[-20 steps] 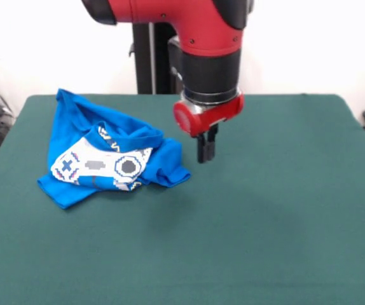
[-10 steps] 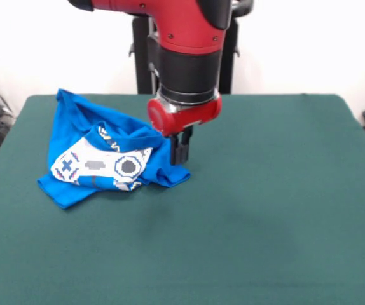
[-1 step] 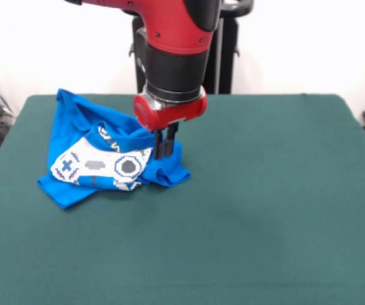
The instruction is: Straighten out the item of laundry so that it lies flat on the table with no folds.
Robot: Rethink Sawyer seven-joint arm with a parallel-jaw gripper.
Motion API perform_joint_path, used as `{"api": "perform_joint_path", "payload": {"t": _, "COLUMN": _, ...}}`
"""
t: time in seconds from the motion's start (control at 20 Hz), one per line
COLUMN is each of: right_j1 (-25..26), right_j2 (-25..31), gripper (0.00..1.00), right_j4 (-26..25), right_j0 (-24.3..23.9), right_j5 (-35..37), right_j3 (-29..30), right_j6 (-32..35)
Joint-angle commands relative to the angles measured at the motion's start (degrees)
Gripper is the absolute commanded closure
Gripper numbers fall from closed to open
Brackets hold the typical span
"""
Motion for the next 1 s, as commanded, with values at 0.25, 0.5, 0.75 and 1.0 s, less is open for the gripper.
{"api": "perform_joint_path", "payload": {"t": 0.25, "right_j1": 5.5, "right_j2": 2.1, "gripper": 0.0, "right_j4": -0.8, "right_j0": 1.6, "right_j5": 6.5, "right_j3": 0.1, "right_j6": 4.4}}
{"api": "perform_joint_path", "payload": {"t": 0.5, "right_j1": 5.7, "right_j2": 2.6, "gripper": 0.0, "right_j4": -0.6, "right_j0": 1.3, "right_j5": 4.2, "right_j3": 0.8, "right_j6": 5.1}}
{"api": "perform_joint_path", "payload": {"t": 0.75, "right_j1": 5.5, "right_j2": 2.4, "gripper": 0.0, "right_j4": -0.7, "right_j0": 1.1, "right_j5": 0.6, "right_j3": 1.1, "right_j6": 6.8}}
{"api": "perform_joint_path", "payload": {"t": 1.0, "right_j1": 5.0, "right_j2": 1.3, "gripper": 0.0, "right_j4": -1.8, "right_j0": 1.3, "right_j5": -0.8, "right_j3": 1.4, "right_j6": 7.2}}
